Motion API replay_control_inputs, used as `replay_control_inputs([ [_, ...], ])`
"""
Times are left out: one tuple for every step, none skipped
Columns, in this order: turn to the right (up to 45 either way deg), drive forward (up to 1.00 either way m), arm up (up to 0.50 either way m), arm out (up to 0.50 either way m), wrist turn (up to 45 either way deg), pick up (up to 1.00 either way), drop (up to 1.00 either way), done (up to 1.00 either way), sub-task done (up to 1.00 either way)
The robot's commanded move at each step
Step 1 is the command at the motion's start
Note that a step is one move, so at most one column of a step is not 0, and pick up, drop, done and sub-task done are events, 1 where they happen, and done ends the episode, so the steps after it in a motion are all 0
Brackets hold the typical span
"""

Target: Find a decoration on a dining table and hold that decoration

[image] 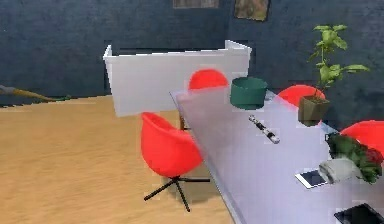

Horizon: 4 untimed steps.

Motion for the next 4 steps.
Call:
replay_control_inputs([
  [45.0,0.00,0.00,0.00,0.0,0.00,0.00,0.00,0.00],
  [45.0,0.00,0.00,0.00,0.0,0.00,0.00,0.00,0.00],
  [21.0,0.00,0.00,0.00,0.0,0.00,0.00,0.00,0.00],
  [0.0,0.90,0.00,0.00,0.0,0.00,0.00,0.00,0.00],
])
